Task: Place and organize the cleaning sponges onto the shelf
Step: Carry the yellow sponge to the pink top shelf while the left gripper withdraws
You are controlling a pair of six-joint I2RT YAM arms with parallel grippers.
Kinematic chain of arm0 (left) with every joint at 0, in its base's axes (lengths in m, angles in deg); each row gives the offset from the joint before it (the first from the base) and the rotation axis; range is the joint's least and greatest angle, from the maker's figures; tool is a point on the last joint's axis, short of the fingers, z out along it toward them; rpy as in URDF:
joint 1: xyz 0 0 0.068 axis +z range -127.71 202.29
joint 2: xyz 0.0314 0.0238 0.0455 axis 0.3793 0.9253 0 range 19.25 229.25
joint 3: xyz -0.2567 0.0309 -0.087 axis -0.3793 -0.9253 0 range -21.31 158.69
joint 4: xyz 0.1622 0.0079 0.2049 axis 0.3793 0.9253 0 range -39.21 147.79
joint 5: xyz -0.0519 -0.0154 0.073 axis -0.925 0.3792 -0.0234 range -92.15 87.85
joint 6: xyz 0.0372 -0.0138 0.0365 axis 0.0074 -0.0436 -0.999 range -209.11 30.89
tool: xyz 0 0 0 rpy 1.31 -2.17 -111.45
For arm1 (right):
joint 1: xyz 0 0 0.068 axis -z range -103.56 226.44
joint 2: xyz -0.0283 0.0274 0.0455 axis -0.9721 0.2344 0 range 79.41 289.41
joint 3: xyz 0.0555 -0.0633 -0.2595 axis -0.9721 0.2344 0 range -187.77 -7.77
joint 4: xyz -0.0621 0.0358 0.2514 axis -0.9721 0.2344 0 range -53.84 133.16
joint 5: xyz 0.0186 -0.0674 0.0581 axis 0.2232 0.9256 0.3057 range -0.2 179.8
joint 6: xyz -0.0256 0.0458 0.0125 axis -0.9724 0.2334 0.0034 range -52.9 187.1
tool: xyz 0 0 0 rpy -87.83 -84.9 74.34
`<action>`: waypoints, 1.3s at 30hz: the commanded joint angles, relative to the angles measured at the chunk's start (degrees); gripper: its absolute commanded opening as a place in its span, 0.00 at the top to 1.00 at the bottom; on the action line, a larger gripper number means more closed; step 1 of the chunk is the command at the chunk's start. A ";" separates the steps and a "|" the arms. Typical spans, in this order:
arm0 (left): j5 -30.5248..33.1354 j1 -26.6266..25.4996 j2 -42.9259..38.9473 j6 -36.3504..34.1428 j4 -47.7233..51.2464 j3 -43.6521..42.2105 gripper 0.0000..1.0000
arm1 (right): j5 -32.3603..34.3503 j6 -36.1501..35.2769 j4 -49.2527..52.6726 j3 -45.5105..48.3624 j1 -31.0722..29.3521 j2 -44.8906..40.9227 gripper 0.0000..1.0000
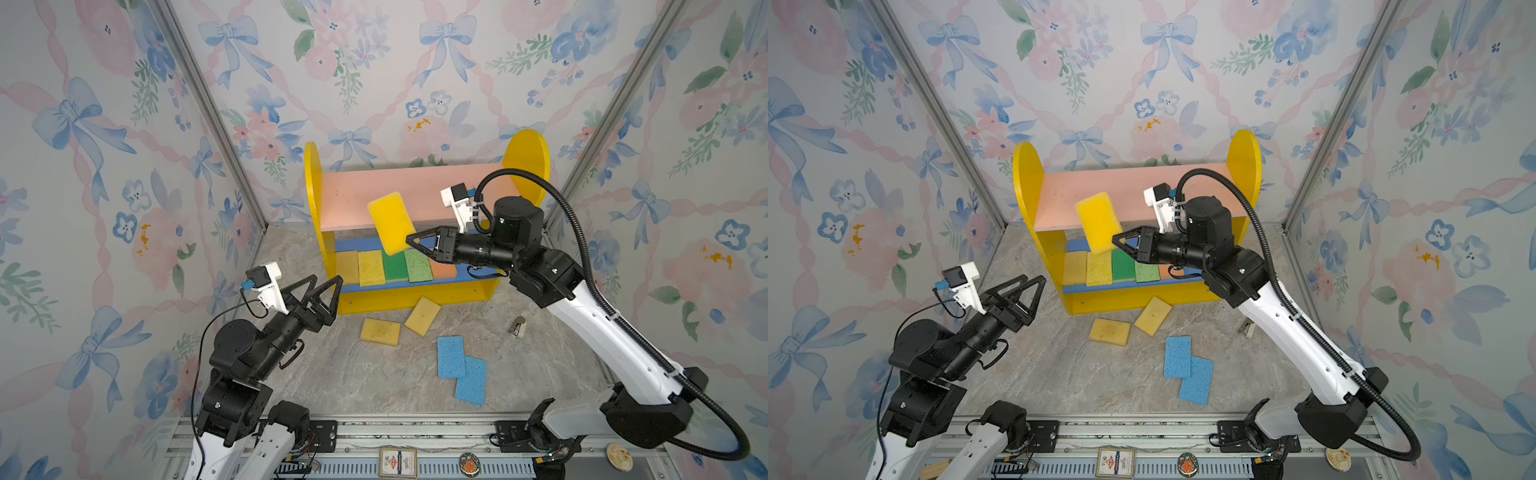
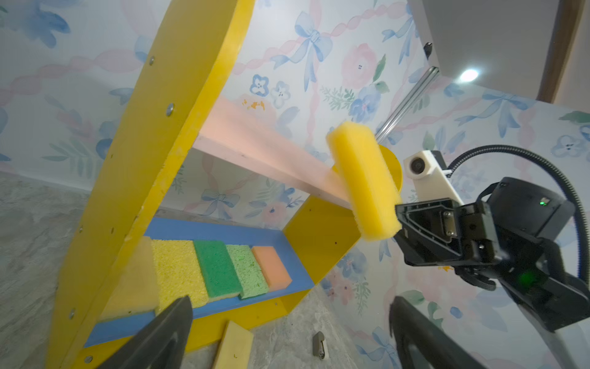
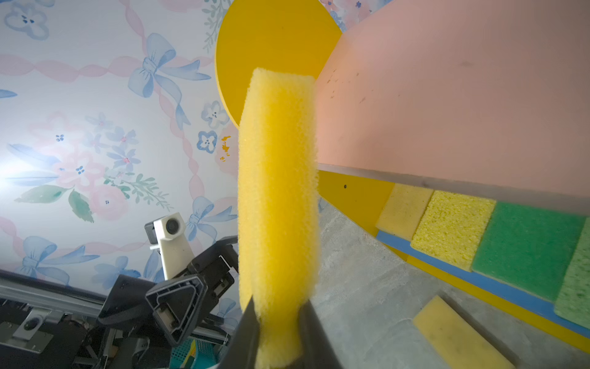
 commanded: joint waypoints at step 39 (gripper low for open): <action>7.12 0.08 -1.45 -13.10 10.74 -4.69 0.02 | 14.64 -6.75 26.62 -51.04 -6.82 38.57 0.33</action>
